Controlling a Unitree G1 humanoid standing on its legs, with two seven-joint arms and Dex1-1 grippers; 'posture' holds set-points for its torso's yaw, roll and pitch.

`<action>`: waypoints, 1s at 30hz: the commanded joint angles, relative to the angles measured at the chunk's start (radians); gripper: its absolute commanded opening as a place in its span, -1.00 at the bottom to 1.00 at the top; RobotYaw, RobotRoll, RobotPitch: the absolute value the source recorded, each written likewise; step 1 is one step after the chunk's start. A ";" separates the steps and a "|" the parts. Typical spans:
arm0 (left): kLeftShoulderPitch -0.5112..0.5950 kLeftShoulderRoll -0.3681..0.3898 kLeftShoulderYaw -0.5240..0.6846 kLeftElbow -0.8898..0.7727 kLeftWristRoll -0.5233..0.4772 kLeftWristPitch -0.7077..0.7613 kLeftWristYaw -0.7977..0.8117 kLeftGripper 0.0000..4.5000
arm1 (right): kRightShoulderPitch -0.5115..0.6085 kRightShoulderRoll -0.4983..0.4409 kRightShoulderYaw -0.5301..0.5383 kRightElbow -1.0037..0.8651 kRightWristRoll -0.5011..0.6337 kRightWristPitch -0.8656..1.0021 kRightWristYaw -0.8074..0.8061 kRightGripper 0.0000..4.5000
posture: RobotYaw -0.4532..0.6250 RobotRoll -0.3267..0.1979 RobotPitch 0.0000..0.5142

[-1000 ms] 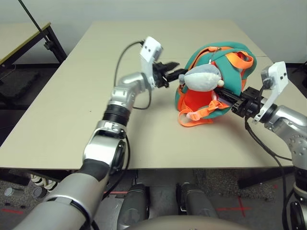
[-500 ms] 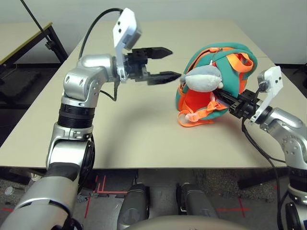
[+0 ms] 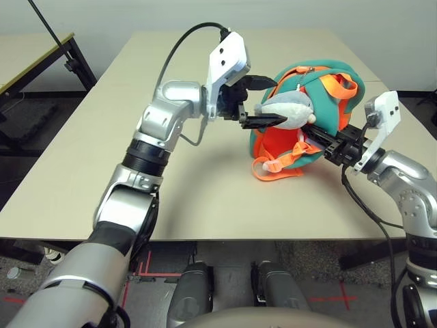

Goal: Put the pencil case into the backpack and zip it.

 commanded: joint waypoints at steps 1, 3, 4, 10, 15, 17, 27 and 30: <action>-0.012 -0.019 -0.021 0.019 0.012 -0.004 -0.030 1.00 | 0.008 0.003 0.009 -0.019 -0.001 0.001 -0.002 -0.96 | -0.11 0.25 -0.84; -0.010 -0.026 -0.019 0.022 0.016 0.001 -0.030 0.84 | 0.009 0.004 0.008 -0.019 -0.001 0.001 -0.003 -0.96 | -0.11 0.25 -0.84; -0.009 -0.028 -0.019 0.023 0.017 0.001 -0.032 0.74 | 0.009 0.004 0.008 -0.019 -0.002 0.000 -0.004 -0.96 | -0.11 0.25 -0.84; 0.005 -0.024 -0.004 -0.010 -0.008 0.036 -0.047 -0.31 | 0.012 0.009 0.013 -0.021 -0.006 -0.002 -0.004 -0.96 | -0.10 0.25 -0.82; 0.015 0.013 0.008 -0.051 -0.019 0.067 -0.060 -0.91 | 0.006 0.011 0.019 -0.012 -0.011 -0.004 -0.001 -0.96 | -0.07 0.25 -0.81; 0.017 0.026 0.027 -0.077 -0.040 0.090 -0.062 -0.92 | 0.000 0.012 0.022 -0.005 -0.014 -0.004 0.000 -0.96 | -0.07 0.25 -0.81; 0.021 0.129 0.105 -0.174 -0.080 0.169 -0.041 -0.92 | -0.043 0.018 0.042 0.034 -0.029 -0.010 0.011 -0.96 | -0.02 0.25 -0.81; 0.036 0.173 0.123 -0.198 -0.082 0.185 -0.041 -0.92 | -0.059 0.020 0.049 0.050 -0.035 -0.012 0.017 -0.96 | 0.00 0.25 -0.81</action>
